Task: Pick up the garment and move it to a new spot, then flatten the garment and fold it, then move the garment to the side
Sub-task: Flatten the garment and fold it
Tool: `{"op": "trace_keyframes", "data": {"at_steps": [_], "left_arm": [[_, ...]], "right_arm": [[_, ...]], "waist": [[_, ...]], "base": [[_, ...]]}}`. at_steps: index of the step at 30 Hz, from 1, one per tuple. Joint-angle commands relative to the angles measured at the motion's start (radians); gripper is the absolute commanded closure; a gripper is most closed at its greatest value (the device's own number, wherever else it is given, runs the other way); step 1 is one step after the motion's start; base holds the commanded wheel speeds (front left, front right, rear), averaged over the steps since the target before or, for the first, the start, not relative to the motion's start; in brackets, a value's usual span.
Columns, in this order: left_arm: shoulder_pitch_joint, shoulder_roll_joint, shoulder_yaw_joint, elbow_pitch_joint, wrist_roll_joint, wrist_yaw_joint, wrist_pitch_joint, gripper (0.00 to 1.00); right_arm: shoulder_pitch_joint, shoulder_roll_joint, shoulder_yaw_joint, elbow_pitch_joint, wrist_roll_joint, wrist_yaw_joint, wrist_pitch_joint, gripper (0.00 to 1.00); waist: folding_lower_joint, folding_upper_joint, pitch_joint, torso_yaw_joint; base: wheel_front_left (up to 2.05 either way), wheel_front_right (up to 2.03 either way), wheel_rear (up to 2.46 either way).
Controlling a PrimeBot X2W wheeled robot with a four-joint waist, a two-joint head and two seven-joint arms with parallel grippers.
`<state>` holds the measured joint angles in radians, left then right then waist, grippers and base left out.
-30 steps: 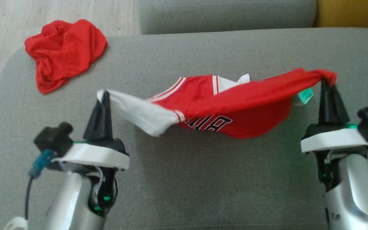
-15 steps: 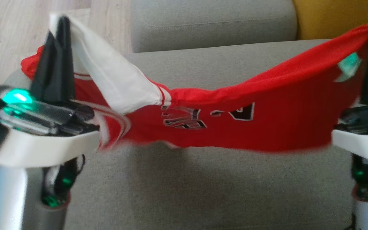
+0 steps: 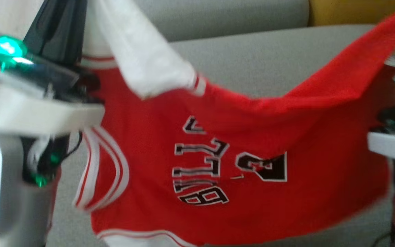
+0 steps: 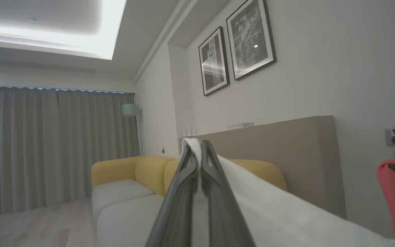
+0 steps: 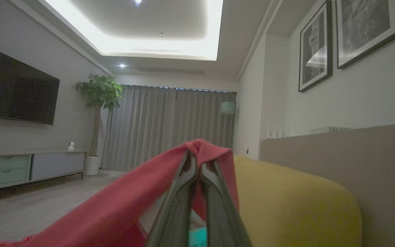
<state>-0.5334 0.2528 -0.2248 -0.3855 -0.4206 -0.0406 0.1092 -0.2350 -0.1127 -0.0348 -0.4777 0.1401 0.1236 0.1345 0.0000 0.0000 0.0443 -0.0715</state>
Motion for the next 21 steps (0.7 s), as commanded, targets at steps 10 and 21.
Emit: {"op": "trace_keyframes", "data": {"at_steps": [10, 21], "left_arm": [[-0.441, 0.026, 0.028, 0.344, 0.024, -0.036, -0.030, 1.00], [-0.803, -0.043, 0.015, 0.841, 0.120, 0.005, -0.258, 1.00]], "right_arm": [[-0.486, -0.034, 0.093, 0.415, 0.051, 0.007, -0.007, 1.00], [-0.948, 0.023, 0.036, 0.995, -0.071, 0.007, -0.172, 1.00]], "waist": [[0.0000, 0.0000, 0.217, -0.042], [0.0000, 0.0000, 0.303, -0.027]], "base": [[0.00, 0.00, 0.00], [0.00, 0.00, 0.00]]}}
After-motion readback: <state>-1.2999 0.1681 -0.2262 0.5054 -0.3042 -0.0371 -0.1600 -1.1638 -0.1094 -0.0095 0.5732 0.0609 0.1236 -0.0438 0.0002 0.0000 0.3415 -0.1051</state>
